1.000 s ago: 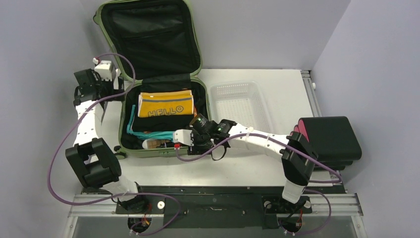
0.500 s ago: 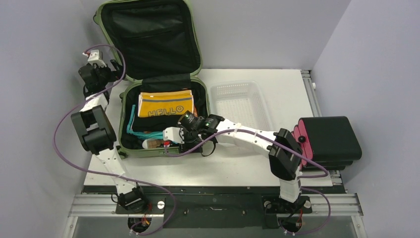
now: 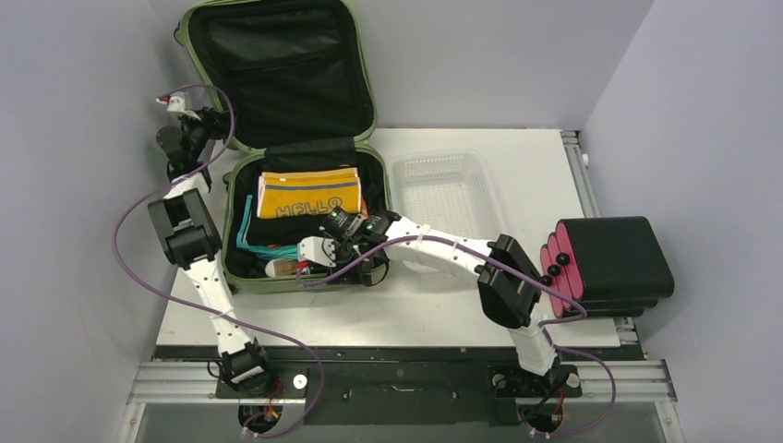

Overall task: Open, take out, and arrange the luggage
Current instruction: Adjust the luggage at the center of the board.

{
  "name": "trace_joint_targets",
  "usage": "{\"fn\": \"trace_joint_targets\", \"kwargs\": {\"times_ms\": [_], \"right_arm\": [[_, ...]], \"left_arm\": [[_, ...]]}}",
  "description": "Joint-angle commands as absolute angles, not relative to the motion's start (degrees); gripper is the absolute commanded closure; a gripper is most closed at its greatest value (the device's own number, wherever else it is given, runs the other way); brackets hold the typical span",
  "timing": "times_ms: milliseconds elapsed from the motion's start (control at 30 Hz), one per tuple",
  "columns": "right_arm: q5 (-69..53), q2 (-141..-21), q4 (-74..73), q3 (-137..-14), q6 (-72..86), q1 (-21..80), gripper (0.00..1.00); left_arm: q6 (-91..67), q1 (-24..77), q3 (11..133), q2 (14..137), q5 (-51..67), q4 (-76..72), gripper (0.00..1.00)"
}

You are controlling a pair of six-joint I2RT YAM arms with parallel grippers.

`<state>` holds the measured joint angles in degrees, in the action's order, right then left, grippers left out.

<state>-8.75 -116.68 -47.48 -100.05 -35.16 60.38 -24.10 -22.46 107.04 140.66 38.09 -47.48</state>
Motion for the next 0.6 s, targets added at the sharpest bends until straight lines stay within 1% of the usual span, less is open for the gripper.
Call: {"fn": "trace_joint_targets", "kwargs": {"times_ms": [0, 33, 67, 100, 133, 167, 200, 367, 400, 433, 467, 533, 567], "right_arm": [[-4.44, -118.98, -42.39, -102.85, -35.7, 58.1, 0.37], [-4.64, -119.11, -42.46, -102.9, -35.69, 58.1, 0.37], [-4.89, -119.14, -42.61, -102.91, -35.69, 58.1, 0.38], [-5.04, -119.32, -42.69, -102.85, -35.73, 58.05, 0.38], [-5.35, -119.38, -42.7, -102.84, -35.69, 58.07, 0.39], [-5.4, -119.6, -42.62, -102.79, -35.69, 58.07, 0.4], [-5.37, -119.7, -42.63, -102.77, -35.58, 58.04, 0.42], [-3.21, -120.58, -42.16, -102.83, -35.13, 58.0, 0.5], [-2.79, -120.59, -42.26, -102.83, -35.3, 58.01, 0.56], [-2.04, -120.54, -42.67, -102.79, -35.45, 57.94, 0.6], [-1.03, -120.34, -43.4, -102.67, -35.97, 57.74, 0.83], [-0.37, -120.06, -44.26, -102.7, -36.15, 57.36, 0.93], [-0.22, -119.88, -44.77, -102.73, -36.22, 57.03, 0.94]], "left_arm": [[-24.34, -21.38, 108.1, 139.99, 41.13, -55.13, 0.42], [-24.34, -21.41, 108.1, 140.18, 41.15, -55.16, 0.47], [-24.34, -21.48, 108.15, 140.31, 41.1, -55.23, 0.6], [-24.39, -21.55, 108.31, 140.64, 41.04, -55.3, 0.68], [-24.37, -21.65, 108.3, 140.76, 41.0, -55.64, 0.85], [-24.4, -21.72, 108.09, 140.88, 41.05, -55.81, 0.93], [-24.59, -21.89, 107.83, 140.84, 40.96, -56.27, 1.0], [-24.66, -22.5, 103.44, 138.58, 40.84, -58.37, 1.0], [-24.07, -22.68, 102.56, 137.98, 40.5, -58.34, 1.0], [-23.59, -22.72, 100.52, 136.4, 39.88, -58.26, 1.0], [-20.97, -22.84, 96.96, 133.19, 38.54, -56.68, 1.0], [-16.2, -22.73, 93.74, 129.85, 36.96, -53.81, 1.0], [-15.09, -22.66, 91.9, 127.91, 35.52, -52.7, 1.0]]}}
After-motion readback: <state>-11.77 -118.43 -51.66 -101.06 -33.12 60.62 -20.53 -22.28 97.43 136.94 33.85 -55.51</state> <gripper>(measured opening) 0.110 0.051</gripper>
